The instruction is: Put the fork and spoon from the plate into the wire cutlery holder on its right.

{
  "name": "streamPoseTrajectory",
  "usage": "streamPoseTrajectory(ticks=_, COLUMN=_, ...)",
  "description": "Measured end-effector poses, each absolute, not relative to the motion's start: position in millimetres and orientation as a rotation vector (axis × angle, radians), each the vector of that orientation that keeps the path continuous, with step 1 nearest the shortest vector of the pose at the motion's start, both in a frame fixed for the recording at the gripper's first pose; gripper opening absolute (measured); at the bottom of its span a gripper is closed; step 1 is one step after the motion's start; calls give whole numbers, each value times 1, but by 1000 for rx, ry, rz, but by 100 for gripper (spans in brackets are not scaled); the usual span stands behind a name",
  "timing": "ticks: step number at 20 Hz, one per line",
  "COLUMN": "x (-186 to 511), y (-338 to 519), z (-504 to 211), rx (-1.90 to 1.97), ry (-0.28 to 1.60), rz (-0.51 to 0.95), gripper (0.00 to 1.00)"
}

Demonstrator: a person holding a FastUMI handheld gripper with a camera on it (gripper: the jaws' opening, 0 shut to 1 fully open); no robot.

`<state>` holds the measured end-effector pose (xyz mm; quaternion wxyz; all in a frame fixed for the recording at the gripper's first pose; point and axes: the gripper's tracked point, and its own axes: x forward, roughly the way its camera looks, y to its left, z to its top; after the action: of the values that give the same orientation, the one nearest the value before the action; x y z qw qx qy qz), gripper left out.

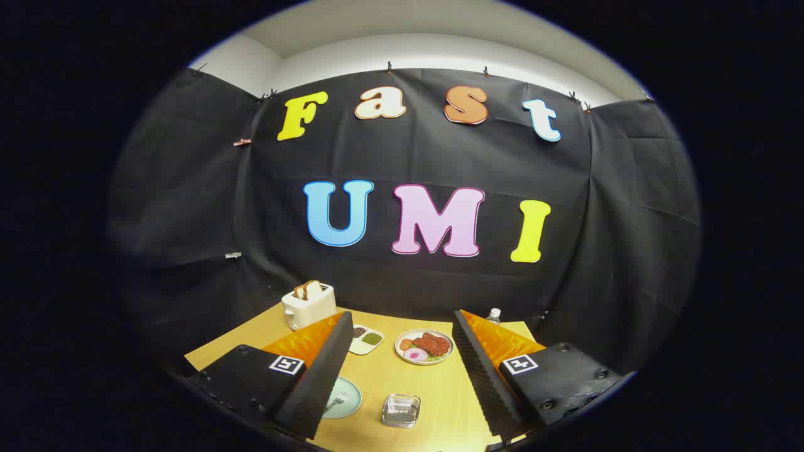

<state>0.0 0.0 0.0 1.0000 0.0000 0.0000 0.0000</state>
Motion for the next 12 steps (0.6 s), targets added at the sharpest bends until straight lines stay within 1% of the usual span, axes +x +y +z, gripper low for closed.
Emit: streamPoseTrajectory(ticks=12, x=9, y=-5, z=-2, rx=0, ry=11, rz=-8, gripper=98)
